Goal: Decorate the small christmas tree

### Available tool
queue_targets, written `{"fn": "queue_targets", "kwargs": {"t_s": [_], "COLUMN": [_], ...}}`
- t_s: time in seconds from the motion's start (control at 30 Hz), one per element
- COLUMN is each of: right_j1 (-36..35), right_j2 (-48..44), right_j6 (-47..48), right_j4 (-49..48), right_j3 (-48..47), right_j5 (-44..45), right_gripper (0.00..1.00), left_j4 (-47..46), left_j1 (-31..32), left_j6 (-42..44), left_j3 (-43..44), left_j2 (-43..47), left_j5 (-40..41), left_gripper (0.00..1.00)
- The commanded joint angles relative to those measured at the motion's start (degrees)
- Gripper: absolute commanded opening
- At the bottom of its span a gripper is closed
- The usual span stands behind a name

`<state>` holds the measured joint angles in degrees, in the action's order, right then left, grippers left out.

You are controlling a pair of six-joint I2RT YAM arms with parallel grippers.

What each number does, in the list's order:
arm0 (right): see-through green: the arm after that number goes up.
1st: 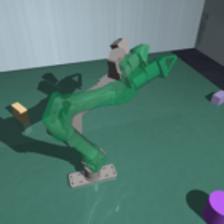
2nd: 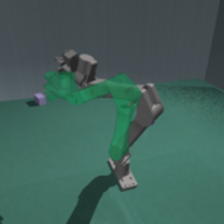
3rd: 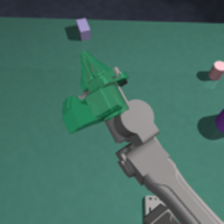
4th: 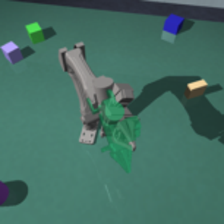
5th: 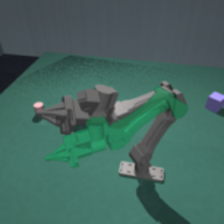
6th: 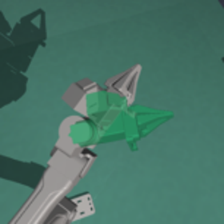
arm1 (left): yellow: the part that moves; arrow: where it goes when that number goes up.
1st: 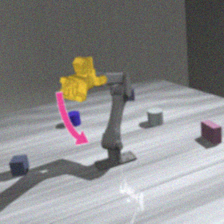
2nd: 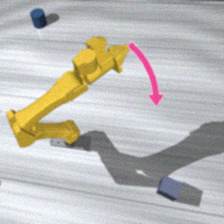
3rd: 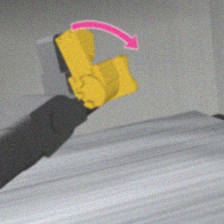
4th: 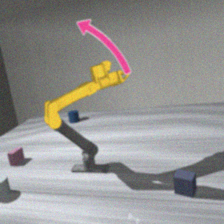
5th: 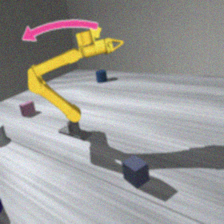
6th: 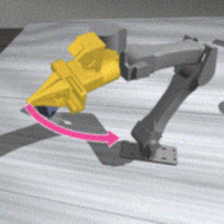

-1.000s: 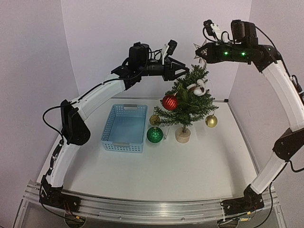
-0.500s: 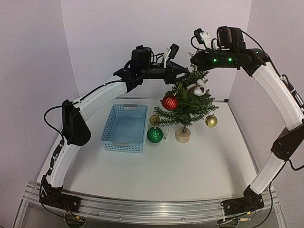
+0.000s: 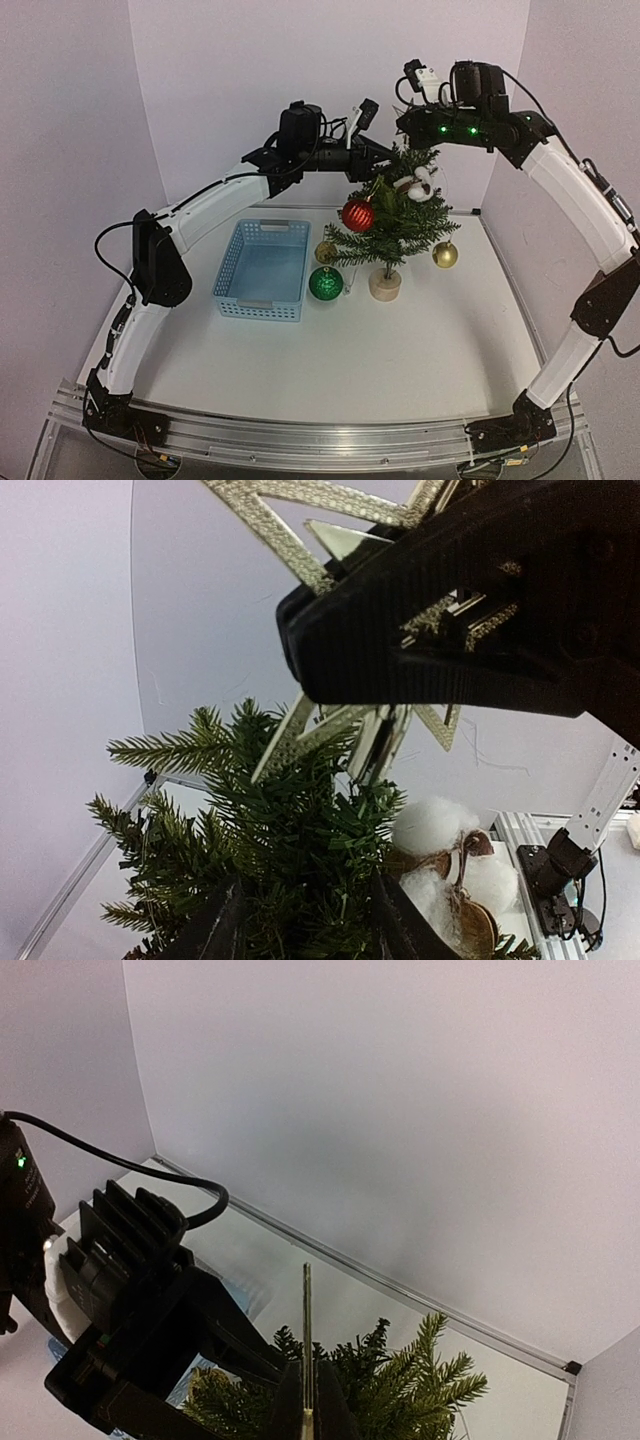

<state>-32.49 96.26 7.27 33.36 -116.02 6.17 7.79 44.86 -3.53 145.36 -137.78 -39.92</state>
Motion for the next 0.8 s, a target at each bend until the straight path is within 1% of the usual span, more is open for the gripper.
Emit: {"fn": "queue_targets", "kwargs": {"t_s": [0.0,0.13,0.3,0.77], "right_j1": [-0.05,-0.04,-0.05,-0.07], "right_j2": [-3.02,-3.66,-5.39,-2.86], "right_j6": [0.82,0.94,1.22,0.66], "right_j4": [-3.04,-2.21,-1.52,-0.84], "right_j3": [-0.03,-0.65,1.09,0.99], "right_j5": [1.96,2.03,2.96,1.28], "right_gripper": [0.0,0.0,0.0,0.0], "left_j4": [-2.19,-2.02,-1.82,-1.64], "left_j1": [0.23,0.27,0.23,0.23], "left_j6": [-0.69,-0.6,-0.34,-0.2], "left_j3": [-0.06,-0.06,-0.05,-0.09], "left_j2": [0.58,0.62,0.65,0.78], "left_j5": [-0.01,0.09,0.11,0.07], "left_gripper": [0.41,0.4,0.4,0.4]}}
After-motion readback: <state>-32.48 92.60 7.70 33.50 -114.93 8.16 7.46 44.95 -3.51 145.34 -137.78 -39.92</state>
